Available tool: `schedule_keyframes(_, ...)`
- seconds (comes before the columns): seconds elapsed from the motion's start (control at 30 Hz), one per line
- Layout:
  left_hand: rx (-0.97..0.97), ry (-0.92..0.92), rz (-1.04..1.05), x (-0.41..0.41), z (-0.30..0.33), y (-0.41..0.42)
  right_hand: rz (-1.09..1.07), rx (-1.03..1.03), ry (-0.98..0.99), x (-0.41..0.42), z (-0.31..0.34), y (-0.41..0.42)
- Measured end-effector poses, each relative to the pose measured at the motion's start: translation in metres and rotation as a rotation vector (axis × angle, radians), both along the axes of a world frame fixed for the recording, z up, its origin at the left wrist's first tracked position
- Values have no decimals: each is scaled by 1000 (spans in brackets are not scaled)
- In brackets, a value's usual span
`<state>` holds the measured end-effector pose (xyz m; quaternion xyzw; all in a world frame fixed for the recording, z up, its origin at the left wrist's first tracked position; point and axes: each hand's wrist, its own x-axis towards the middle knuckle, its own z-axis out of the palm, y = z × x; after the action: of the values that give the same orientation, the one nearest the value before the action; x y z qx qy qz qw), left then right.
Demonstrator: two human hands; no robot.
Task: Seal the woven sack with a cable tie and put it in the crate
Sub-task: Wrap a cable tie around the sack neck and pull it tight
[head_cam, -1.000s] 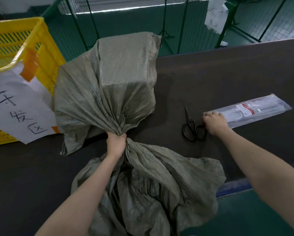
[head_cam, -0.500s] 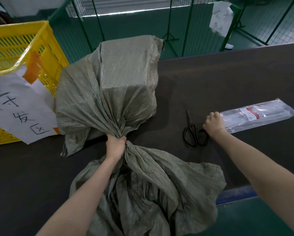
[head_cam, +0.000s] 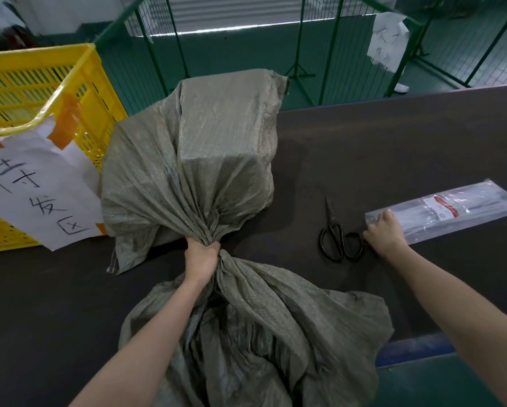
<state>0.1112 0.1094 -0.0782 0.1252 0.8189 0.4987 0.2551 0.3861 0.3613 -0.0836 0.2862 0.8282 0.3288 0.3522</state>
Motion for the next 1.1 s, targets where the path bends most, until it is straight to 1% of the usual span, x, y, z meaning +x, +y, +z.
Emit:
schedule_keyframes(0.3,0,0,-13,0,-1,-3,45,-42,1,-1,-2,-4)
schedule_keyframes(0.47,-7,8,-7,1,-2,-2,67,27,49,-5,12,7)
schedule_keyframes(0.63,2,-6,-13,2,0,-2,67,169,243,-28,29,16)
schedule_keyframes(0.7,10,-10,-18,2,1,-4,55,112,344,-40,32,19)
schedule_keyframes(0.77,16,-18,-24,3,3,-6,80,97,447,-48,39,20)
schedule_keyframes(0.93,21,-19,-32,5,6,-12,53,141,590,-68,68,7)
schedule_keyframes(1.0,24,-19,-31,5,7,-13,123,165,673,-70,68,-5)
schedule_keyframes(1.1,25,-21,-36,6,8,-14,179,90,768,-74,58,-32)
